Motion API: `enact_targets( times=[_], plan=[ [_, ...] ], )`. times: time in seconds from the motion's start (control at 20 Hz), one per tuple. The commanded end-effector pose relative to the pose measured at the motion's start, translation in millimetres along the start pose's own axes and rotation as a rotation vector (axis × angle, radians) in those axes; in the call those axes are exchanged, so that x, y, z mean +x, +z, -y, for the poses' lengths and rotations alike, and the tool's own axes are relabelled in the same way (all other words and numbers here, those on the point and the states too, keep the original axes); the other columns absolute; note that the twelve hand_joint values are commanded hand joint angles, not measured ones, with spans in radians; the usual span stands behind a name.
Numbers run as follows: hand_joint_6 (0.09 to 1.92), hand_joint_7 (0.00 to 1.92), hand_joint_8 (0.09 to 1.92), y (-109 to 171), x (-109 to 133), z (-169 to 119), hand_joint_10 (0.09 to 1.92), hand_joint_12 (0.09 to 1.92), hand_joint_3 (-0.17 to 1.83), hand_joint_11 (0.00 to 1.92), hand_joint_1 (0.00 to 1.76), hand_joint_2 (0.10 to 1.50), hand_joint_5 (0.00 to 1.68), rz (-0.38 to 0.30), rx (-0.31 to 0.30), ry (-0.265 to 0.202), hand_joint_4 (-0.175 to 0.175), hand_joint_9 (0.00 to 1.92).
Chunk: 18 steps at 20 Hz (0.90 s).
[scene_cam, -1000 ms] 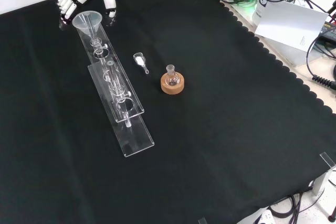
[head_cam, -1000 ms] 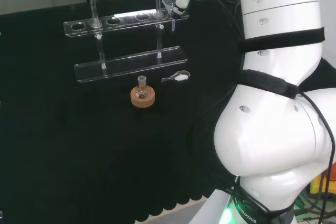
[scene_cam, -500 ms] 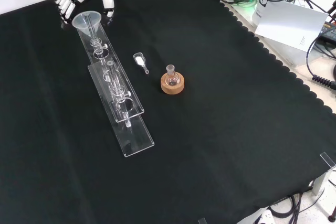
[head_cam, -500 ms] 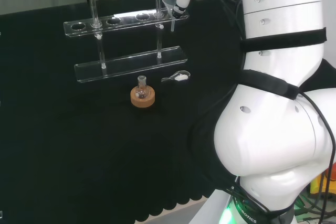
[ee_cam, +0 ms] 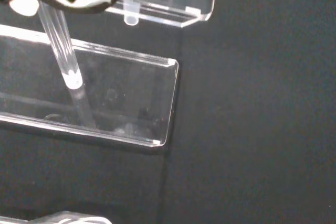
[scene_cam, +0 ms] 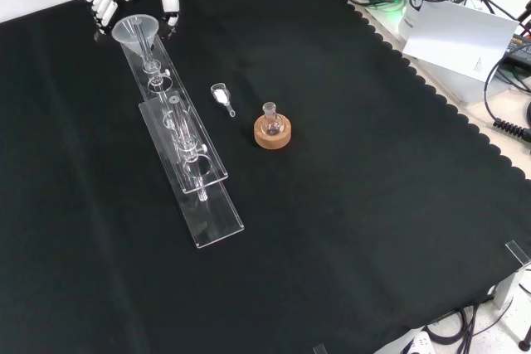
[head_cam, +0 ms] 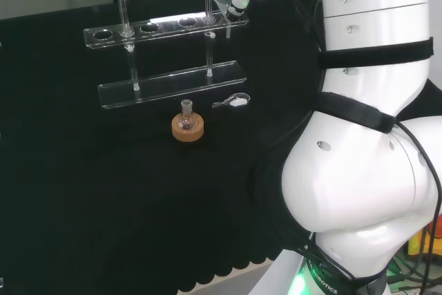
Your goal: Pick up the funnel from the transparent funnel stand.
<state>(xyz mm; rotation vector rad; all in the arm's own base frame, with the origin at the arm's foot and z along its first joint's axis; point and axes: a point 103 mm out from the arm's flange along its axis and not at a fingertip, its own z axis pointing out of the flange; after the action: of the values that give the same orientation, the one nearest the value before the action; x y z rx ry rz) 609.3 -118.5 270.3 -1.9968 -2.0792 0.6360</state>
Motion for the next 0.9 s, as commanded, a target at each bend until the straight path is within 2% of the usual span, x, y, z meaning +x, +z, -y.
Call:
enact_targets(
  times=[0.05,0.35,0.9],
  plan=[
    [0.11,0.34,0.75,-9,-2,8,0.73,1.41,0.66,0.15,0.85,0.67,0.47,0.012,-0.016,0.007,-0.054,0.30],
    [0.12,0.34,0.76,-32,-6,30,0.72,1.40,0.66,0.15,0.85,0.67,0.48,0.025,-0.046,0.030,-0.054,0.30],
    [0.13,0.34,0.76,-81,-11,109,0.71,1.40,0.67,0.15,0.86,0.66,0.49,0.064,-0.125,0.092,-0.054,0.31]
  ],
)
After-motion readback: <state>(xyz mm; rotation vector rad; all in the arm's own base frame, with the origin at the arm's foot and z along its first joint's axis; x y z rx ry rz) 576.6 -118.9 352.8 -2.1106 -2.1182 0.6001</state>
